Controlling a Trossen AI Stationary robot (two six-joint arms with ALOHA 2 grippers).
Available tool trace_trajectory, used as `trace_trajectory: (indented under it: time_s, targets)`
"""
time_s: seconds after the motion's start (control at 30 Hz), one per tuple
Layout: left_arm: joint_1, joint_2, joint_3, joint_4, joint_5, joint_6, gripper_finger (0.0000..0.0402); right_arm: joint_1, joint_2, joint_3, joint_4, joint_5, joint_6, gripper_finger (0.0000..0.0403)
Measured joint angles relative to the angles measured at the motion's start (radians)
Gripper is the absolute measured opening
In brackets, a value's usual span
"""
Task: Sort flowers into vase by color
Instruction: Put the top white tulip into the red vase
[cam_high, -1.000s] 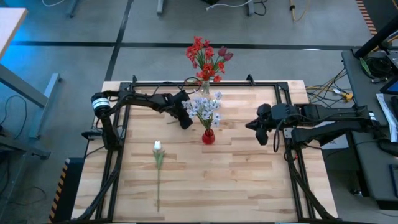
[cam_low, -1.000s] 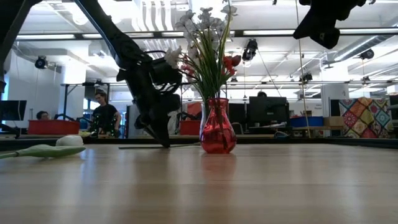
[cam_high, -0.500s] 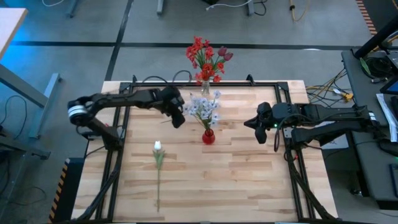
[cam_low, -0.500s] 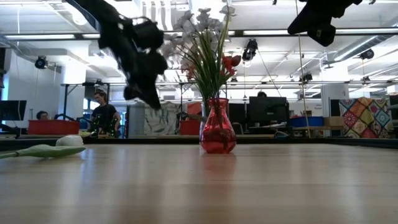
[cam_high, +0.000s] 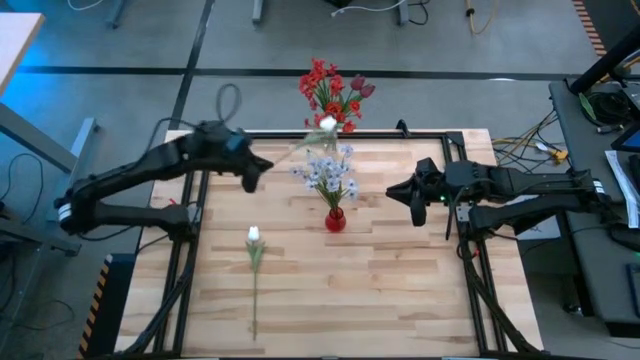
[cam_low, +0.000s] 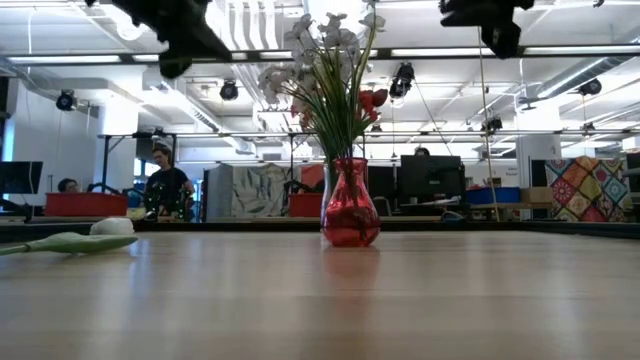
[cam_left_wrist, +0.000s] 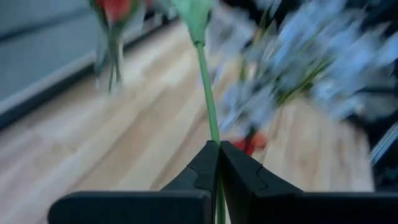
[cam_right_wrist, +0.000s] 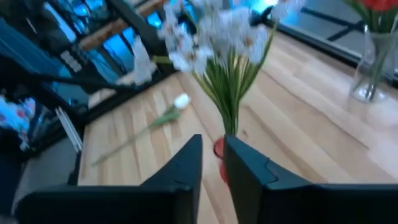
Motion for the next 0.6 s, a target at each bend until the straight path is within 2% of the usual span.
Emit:
trace_trajectory:
  time_s: [0.2, 0.33, 0.47, 0.6]
  targets:
    - [-0.001, -0.090, 0.001, 0.155, -0.012, -0.021, 0.0000, 0.000, 0.059, 0.000, 0.213, 0.008, 0.011, 0.0120]
    - [-0.006, -0.086, -0.009, 0.340, 0.047, -0.024, 0.0000, 0.000, 0.144, 0.000, 0.430, 0.008, 0.013, 0.0149]
    - [-0.023, -0.054, -0.014, 0.495, 0.109, -0.031, 0.0000, 0.000, 0.235, 0.027, 0.628, 0.041, 0.013, 0.0163]
    - [-0.051, -0.012, -0.016, 0.596, 0.160, -0.025, 0.0000, 0.000, 0.328, 0.131, 0.649, 0.116, 0.004, 0.0164]
